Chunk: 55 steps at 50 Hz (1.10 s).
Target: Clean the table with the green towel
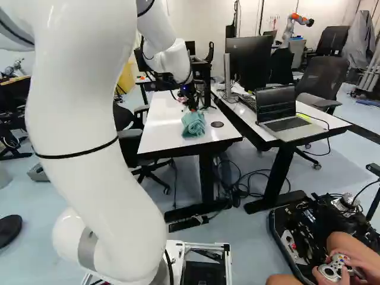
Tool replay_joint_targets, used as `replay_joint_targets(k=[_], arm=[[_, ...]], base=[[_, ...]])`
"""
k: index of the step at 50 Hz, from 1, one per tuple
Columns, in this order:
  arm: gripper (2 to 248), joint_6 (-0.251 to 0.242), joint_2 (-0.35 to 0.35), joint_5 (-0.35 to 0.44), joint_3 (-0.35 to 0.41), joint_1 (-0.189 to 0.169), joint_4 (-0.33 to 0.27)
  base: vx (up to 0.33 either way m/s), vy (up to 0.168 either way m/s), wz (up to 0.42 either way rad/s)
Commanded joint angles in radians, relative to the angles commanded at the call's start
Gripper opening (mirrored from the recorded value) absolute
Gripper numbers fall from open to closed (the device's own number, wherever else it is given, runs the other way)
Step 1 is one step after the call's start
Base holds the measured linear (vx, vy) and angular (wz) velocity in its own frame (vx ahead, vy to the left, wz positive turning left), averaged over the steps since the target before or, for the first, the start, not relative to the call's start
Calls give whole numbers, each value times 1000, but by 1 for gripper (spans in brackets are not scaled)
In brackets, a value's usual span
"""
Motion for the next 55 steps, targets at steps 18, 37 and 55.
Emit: replay_joint_targets(k=[18,37,55], arm=[[21,0,-34,0,-39,-53,0],[21,0,-72,0,-84,-107,0],[21,0,-113,0,-134,-156,0]], base=[[0,0,0],[0,0,0],[0,0,0]])
